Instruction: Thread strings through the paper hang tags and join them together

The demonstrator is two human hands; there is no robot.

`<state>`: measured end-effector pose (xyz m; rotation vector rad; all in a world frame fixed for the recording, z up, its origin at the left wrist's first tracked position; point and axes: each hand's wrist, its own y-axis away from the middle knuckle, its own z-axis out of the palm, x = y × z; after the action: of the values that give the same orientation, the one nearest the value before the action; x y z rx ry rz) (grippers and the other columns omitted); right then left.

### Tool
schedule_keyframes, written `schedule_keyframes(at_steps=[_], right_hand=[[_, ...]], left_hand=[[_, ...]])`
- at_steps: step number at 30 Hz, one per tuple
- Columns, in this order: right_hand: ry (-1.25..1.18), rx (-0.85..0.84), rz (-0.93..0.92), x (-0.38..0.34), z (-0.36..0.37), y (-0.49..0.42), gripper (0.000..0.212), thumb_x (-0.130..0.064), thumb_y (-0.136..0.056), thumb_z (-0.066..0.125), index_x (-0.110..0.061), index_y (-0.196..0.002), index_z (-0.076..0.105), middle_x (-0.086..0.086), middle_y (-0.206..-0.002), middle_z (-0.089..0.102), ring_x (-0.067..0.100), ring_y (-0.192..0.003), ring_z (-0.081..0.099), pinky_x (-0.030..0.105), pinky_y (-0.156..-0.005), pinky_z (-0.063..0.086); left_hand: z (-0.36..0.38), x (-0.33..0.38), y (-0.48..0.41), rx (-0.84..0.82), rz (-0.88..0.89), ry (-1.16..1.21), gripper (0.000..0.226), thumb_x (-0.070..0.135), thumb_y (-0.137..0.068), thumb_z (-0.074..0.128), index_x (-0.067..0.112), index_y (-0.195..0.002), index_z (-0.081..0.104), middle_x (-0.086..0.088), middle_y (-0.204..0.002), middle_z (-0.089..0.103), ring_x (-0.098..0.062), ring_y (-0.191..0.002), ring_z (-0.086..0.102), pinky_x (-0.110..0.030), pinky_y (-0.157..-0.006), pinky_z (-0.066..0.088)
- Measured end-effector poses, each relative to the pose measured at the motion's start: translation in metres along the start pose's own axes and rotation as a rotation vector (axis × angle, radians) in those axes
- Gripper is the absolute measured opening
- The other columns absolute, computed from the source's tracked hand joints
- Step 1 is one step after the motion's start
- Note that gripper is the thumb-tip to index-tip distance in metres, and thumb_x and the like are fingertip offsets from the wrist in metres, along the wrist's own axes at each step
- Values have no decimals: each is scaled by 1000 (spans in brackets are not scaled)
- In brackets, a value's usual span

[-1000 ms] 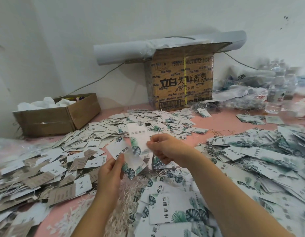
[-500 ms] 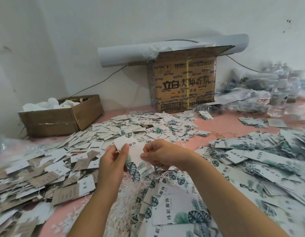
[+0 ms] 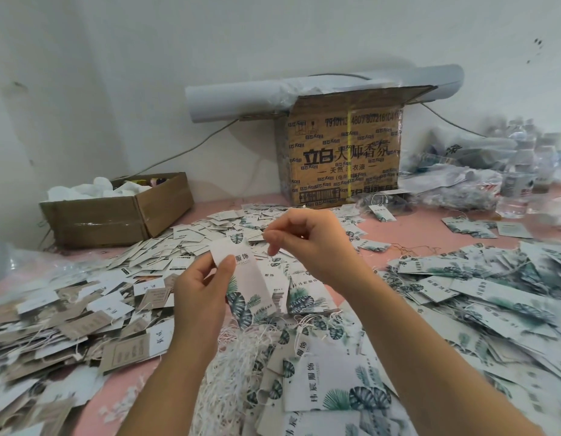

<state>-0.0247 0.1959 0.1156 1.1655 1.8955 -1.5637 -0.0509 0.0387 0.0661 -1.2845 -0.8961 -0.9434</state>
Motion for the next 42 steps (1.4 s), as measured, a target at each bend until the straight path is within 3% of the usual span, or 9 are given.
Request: schedule_keyframes(at_steps=[3, 5, 7, 12, 17, 20, 25, 34, 42], right_hand=[[25, 10, -22, -4, 4, 2, 8, -5, -78, 71, -2, -86, 73, -4, -63, 64, -2, -56, 58, 14, -55, 45], [52, 27, -13, -6, 5, 2, 10, -8, -78, 72, -4, -87, 74, 12, -68, 66, 22, -64, 60, 32, -60, 49], [71, 46, -7, -7, 5, 2, 9, -10, -78, 72, -6, -86, 75, 19, -74, 64, 32, -65, 53, 36, -61, 47], [122, 82, 6, -7, 1, 0, 8, -11, -79, 72, -10, -85, 76, 3, -73, 66, 1, -53, 42, 17, -54, 40], [138, 157, 6, -6, 1, 0, 7, -13, -77, 74, -12, -84, 76, -4, -61, 64, 9, -55, 55, 26, -52, 47], [226, 175, -38, -8, 0, 0, 7, -16, -77, 75, -15, -83, 77, -18, -57, 48, -3, -56, 46, 13, -53, 35], [383, 125, -63, -12, 1, 0, 9, -20, -81, 69, -18, -86, 76, -6, -68, 52, 9, -66, 46, 35, -64, 44], [536, 88, -128, -16, 4, -1, 10, -15, -82, 64, -14, -77, 73, 0, -75, 60, 14, -74, 50, 26, -68, 42], [558, 77, -167, -17, 7, 0, 8, -13, -82, 64, -10, -78, 70, -7, -72, 48, 11, -75, 43, 23, -65, 33]], left_hand=[[2, 4, 3, -29, 36, -1, 24, 22, -90, 59, 37, -77, 71, 3, -78, 72, -13, -70, 66, -48, -74, 54], [4, 7, 5, -46, 57, -3, 25, 23, -89, 59, 41, -75, 70, 6, -76, 72, -9, -68, 66, -46, -71, 55], [5, 10, 6, -64, 80, 6, 27, 23, -88, 60, 45, -75, 70, 9, -78, 72, -8, -70, 67, -40, -68, 55], [10, 14, 9, -105, 128, 49, 28, 18, -87, 62, 44, -79, 70, 12, -83, 72, -4, -70, 67, -19, -57, 54], [11, 15, 10, -109, 130, 76, 20, 15, -87, 62, 34, -84, 68, 11, -81, 73, -4, -69, 67, -18, -54, 52], [12, 14, 10, -108, 130, 62, 21, 15, -88, 61, 34, -84, 69, 8, -78, 72, -5, -67, 66, -20, -56, 55], [13, 11, 10, -98, 137, 27, 22, 16, -87, 62, 37, -85, 70, -1, -79, 70, -11, -67, 65, -26, -58, 56], [17, 15, 12, -76, 128, 16, 28, 15, -87, 62, 41, -80, 70, -10, -84, 68, -11, -64, 66, -22, -51, 53], [19, 17, 14, -80, 116, -3, 25, 17, -87, 62, 40, -82, 70, -6, -83, 70, -17, -70, 67, -26, -55, 56]])
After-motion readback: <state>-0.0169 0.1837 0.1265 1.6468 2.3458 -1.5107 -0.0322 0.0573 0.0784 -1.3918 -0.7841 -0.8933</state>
